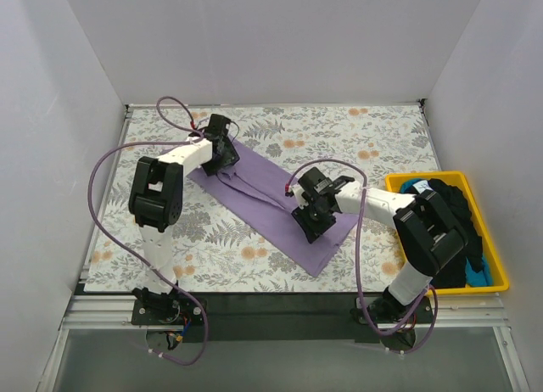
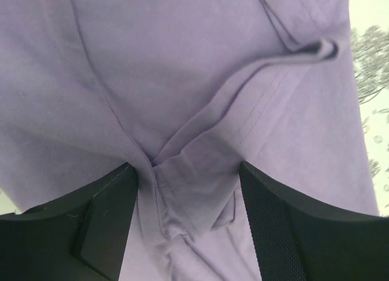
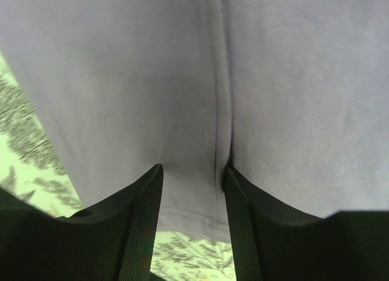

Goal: Fold and stack the t-shirts
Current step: Fold the tshirt

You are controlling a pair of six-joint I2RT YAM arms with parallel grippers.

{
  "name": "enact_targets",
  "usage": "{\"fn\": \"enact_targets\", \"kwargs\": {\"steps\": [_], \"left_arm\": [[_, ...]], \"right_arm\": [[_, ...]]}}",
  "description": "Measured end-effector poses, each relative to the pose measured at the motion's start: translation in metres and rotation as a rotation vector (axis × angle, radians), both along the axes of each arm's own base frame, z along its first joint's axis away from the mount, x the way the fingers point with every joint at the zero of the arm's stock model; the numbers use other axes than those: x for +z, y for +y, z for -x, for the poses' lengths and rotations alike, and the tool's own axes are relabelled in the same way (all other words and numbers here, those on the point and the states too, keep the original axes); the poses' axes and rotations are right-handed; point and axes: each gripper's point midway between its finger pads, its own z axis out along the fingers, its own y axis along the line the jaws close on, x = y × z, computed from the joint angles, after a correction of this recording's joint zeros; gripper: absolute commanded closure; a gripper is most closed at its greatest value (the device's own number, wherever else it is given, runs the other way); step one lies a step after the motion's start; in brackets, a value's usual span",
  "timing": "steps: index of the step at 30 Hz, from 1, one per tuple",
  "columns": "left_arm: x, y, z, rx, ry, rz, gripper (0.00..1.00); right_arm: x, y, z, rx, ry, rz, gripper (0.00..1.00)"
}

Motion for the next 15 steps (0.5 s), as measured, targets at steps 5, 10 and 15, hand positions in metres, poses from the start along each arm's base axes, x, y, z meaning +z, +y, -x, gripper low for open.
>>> {"fn": "enact_targets", "kwargs": {"steps": [5, 10, 15], "left_arm": [[0.001, -0.032, -0.036, -0.103, -0.045, -0.01, 0.35], [0.004, -0.085, -0.068, -0.256, -0.117, 0.0, 0.34], [0.006, -0.135, -0.074, -0.389, -0.178, 0.01, 0.31]], "right_arm": [[0.003, 0.032, 0.051, 0.151, 0.11, -0.071, 0.5], [0.007, 0.069, 0.105, 0.325, 0.244, -0.103, 0.49], [0.01, 0.106, 0.126, 0.427, 0.296, -0.107, 0.48]]}}
